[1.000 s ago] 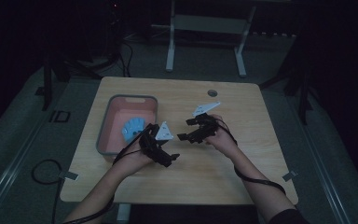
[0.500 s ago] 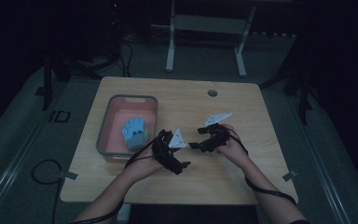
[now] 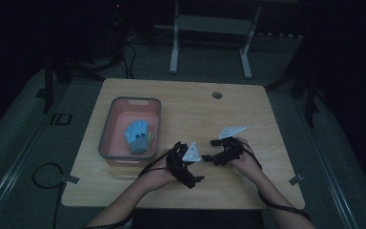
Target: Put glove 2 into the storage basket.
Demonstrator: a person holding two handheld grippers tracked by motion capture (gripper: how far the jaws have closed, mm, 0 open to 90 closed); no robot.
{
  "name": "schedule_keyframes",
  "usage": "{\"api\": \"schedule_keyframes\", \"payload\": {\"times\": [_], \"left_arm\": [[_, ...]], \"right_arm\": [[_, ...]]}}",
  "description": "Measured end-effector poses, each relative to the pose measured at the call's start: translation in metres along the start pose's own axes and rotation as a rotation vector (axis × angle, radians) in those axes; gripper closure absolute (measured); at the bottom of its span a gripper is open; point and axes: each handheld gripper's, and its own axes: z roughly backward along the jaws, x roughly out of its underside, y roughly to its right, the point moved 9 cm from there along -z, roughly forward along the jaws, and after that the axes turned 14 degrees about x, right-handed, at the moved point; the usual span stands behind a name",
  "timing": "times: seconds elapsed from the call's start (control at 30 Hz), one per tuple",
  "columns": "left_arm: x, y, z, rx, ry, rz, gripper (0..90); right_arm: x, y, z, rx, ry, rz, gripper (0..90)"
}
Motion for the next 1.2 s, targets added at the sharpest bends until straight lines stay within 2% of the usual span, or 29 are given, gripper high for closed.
{"api": "schedule_keyframes", "payload": {"times": [0.33,0.47,0.7,0.87,1.07,1.2], "left_arm": [[0.004,0.014,-0.02,0.048,0.004,-0.016,2.6],[0.008,0.017,-0.028,0.063,-0.01,-0.017,2.6],[0.009,0.022,-0.039,0.094,0.001,-0.018,2.6],[0.009,0.021,-0.043,0.096,0.023,-0.017,2.6],[0.014,0.02,-0.046,0.098,0.018,-0.01,2.6],[0.015,0.019,-0.047,0.09,0.019,-0.01,2.6]], "right_arm": [[0.021,0.002,0.009,0.01,-0.006,-0.033,15.8],[0.028,0.001,0.012,0.01,-0.008,-0.042,15.8],[0.041,0.0,0.015,0.02,-0.016,-0.054,15.9],[0.049,0.004,0.015,0.035,-0.02,-0.077,16.2],[0.052,0.008,0.019,0.048,-0.004,-0.097,16.2],[0.052,0.007,0.023,0.041,0.013,-0.087,16.0]]}}
